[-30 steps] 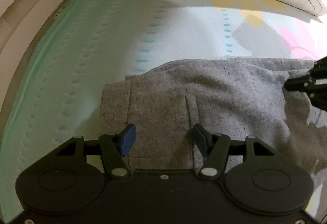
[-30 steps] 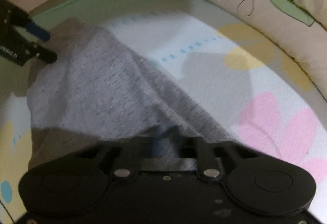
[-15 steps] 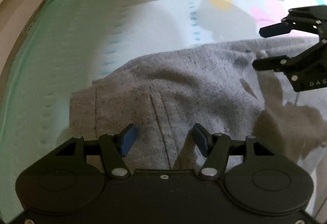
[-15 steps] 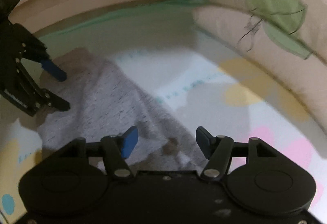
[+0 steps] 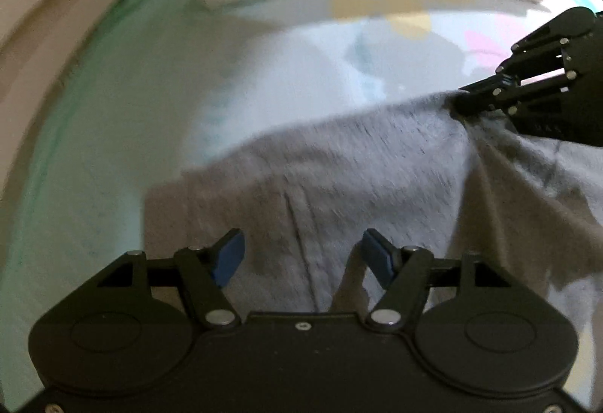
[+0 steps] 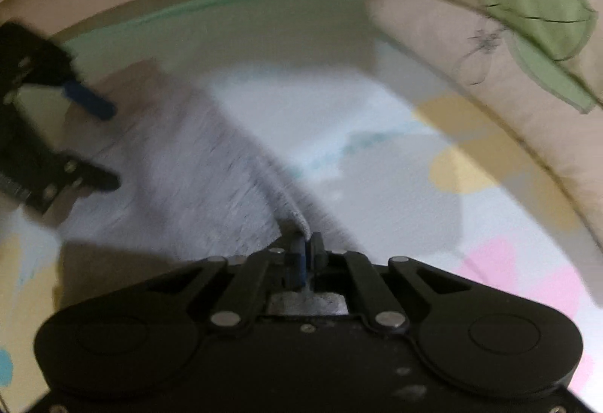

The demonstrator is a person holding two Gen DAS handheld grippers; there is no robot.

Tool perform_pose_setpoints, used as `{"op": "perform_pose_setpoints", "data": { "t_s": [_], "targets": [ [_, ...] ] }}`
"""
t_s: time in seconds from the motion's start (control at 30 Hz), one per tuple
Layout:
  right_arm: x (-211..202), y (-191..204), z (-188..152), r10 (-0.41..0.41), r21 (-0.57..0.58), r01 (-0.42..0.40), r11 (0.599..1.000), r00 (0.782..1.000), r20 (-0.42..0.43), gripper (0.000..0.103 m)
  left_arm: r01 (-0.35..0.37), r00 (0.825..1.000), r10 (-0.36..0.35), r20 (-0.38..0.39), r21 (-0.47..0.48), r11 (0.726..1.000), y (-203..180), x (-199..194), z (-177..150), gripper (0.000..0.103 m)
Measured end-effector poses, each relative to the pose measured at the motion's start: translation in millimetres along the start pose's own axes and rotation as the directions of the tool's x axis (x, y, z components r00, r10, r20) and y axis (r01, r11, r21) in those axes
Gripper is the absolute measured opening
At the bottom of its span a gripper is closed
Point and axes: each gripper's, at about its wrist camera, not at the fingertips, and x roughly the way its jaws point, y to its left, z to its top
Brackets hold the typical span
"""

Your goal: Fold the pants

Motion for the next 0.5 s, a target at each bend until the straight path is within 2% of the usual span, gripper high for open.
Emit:
{"op": "perform_pose_setpoints", "data": {
  "t_s": [0.07,0.1,0.17,0.23,0.27,0.3,0.33,0.37,0.43,0.5],
  "targets": [
    [4.5,-4.6,4.0,-0.013,0.041,0.013,0.999,1.0,-0.002,0.002,-0.026,1.0,0.026,0.013,-0.01,1.0,0.3,2.4,3.5,0.072],
    [9.2,-3.6,3.1,-0.015,0.053,0.016,0.998,1.0,-0.017,0.003,-0.04,0.999,0.04,-0.006,-0.007,0.999,-0.8,8.7,3.8,0.073],
    [25.7,8.2,-5.3,-0.083,0.013,0.084,0.996,0.995,-0.059,0.003,-0.077,0.994,0.077,-0.077,0.002,0.997,-4.1,28.2,2.4,0.075],
    [22.1,26.6,-12.6,-0.166,-0.045,0.166,0.985,0.986,-0.003,0.008,-0.081,0.992,0.079,-0.094,-0.014,0.997,-3.9,38.5,0.0,0.076],
    [16.1,28.0,-13.2,-0.182,-0.017,0.182,0.983,0.983,0.007,0.011,-0.076,0.993,0.074,-0.092,-0.021,0.997,-2.4,38.5,0.2,0.076],
    [4.0,25.6,-13.5,-0.181,0.062,0.18,0.982,0.984,0.005,0.016,-0.07,0.993,0.066,-0.097,-0.036,0.997,0.3,37.5,1.0,0.076],
    [-9.1,20.4,-15.5,-0.17,0.128,0.167,0.978,0.985,0.014,0.016,-0.065,0.993,0.058,-0.105,-0.063,0.996,3.7,36.1,1.9,0.076],
    [-26.2,15.5,-19.7,-0.157,0.198,0.146,0.969,0.987,0.044,0.016,-0.064,0.992,0.054,-0.114,-0.085,0.994,6.6,35.2,2.7,0.076],
    [-71.3,13.5,-35.3,-0.144,0.304,0.102,0.947,0.982,0.119,0.028,-0.073,0.99,0.058,-0.132,-0.11,0.991,11.3,31.3,4.4,0.074],
    [-115.8,20.0,-60.6,-0.108,0.362,0.033,0.932,0.976,0.189,0.032,-0.083,0.99,0.067,-0.126,-0.125,0.989,11.3,22.1,3.3,0.07]
  ]
}}
